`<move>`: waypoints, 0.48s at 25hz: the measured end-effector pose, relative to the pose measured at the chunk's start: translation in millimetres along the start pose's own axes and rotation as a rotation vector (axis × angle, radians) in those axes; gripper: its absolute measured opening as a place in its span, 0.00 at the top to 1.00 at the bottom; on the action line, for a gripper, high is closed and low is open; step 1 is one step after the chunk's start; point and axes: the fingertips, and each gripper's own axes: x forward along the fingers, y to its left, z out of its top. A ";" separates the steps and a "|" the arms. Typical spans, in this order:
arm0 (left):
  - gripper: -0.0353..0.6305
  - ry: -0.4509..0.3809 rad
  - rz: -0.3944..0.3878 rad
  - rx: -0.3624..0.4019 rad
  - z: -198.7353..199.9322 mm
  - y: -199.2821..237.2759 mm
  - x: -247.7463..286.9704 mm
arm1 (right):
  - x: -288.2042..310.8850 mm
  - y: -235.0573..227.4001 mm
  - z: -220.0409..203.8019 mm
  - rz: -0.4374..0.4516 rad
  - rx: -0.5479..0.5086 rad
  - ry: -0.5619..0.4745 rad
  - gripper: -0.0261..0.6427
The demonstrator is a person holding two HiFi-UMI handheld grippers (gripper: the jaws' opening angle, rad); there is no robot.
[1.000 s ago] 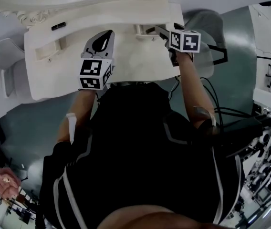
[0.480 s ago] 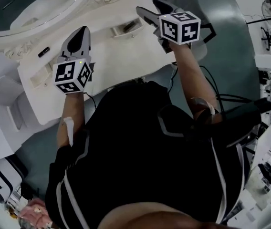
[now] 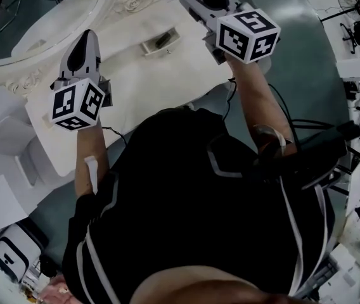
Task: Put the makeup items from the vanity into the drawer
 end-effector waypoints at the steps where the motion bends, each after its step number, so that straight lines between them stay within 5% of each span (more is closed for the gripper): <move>1: 0.94 -0.002 0.001 0.004 1.6 -1.1 0.6 | -2.0 -0.2 3.4 0.001 -0.002 -0.011 0.80; 12: 0.94 -0.015 0.009 0.010 15.2 -8.3 8.1 | -9.8 -11.8 23.9 -0.006 -0.017 -0.080 0.95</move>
